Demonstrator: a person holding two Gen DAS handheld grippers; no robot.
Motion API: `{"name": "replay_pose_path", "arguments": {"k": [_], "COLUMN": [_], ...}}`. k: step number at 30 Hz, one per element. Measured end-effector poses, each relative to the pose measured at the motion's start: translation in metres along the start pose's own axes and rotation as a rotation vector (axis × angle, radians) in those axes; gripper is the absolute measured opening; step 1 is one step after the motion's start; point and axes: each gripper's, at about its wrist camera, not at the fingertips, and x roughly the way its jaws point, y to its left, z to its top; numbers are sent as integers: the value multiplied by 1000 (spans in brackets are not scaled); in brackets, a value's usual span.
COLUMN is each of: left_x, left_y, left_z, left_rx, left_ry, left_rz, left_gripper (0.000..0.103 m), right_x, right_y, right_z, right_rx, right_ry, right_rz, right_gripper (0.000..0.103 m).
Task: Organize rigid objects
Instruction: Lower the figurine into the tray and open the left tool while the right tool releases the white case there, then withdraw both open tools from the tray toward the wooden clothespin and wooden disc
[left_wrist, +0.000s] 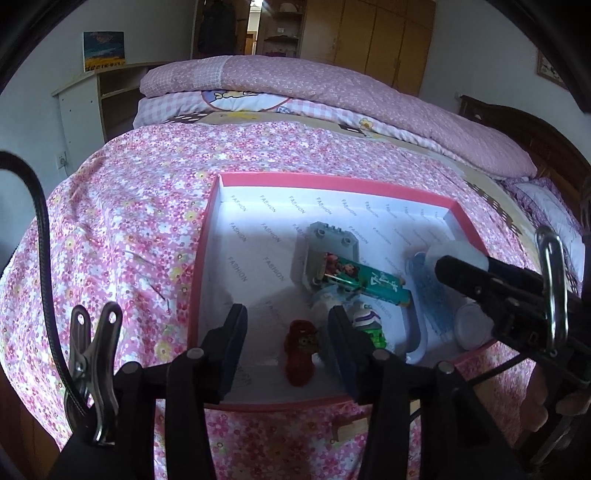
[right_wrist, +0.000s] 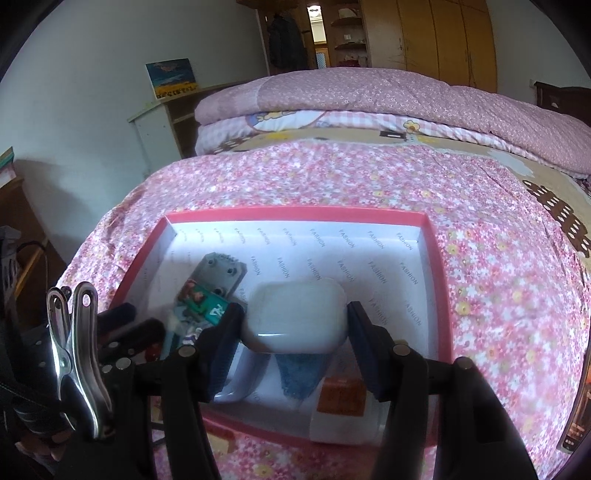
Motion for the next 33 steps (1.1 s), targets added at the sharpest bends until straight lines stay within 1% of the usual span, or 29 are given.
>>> {"name": "replay_pose_path", "arguments": {"k": [8,11,13,19,26,33], "left_x": [-3,-5,-7,-17,-26,-35], "left_y": [-1,-1,-1,-1,-2,-3], "left_z": [-1,-1,-1,-3,-7,-14], "left_rx": [-6,-9,-11,-19,-22,-28], "left_ry": [3,1,-1,-7,-7,-6], "left_rz": [-3,-4,-2,2,-3,-12], "left_gripper": [48,48,48,48,48,48], "right_x": [3,0,-4,-18,-35,-50], "right_y": [-2,-1,1,6,10,12], "right_z": [3,3,3,2,-5,-21], "right_rx": [23,21,17,-2,-9,-19], "right_ry": [3,0,-12,-36,-44,-39], "right_rz": [11,17,24,47,75,88], "right_gripper": [58,64,65,66,66,66]}}
